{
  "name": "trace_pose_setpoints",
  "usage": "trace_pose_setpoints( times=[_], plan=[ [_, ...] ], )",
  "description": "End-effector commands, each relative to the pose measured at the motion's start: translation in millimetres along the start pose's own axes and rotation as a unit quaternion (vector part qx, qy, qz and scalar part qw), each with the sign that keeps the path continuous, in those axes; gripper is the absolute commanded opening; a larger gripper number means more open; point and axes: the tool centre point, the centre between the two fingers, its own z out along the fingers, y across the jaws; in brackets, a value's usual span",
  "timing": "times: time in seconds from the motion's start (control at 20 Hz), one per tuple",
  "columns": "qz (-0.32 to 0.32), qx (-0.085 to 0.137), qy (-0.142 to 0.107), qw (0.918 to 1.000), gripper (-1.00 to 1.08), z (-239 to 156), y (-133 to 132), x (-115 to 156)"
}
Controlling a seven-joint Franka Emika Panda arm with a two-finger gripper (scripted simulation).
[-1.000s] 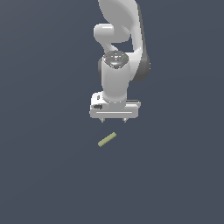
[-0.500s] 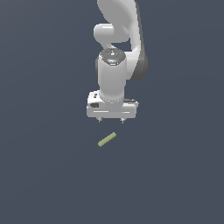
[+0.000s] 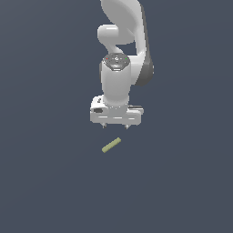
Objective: Pick up the object and move it to a goal position.
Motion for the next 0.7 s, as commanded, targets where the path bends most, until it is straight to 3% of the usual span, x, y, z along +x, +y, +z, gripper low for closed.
trace_pose_setpoints(
  times=[0.0,0.35,0.65],
  plan=[
    [0.016,0.001,-0.001,0.9999,1.0,5,0,1],
    [0.09,0.004,-0.007,0.9959,1.0,24,3,3],
    [0.178,0.005,-0.013,0.9839,1.0,48,6,5]
  ],
)
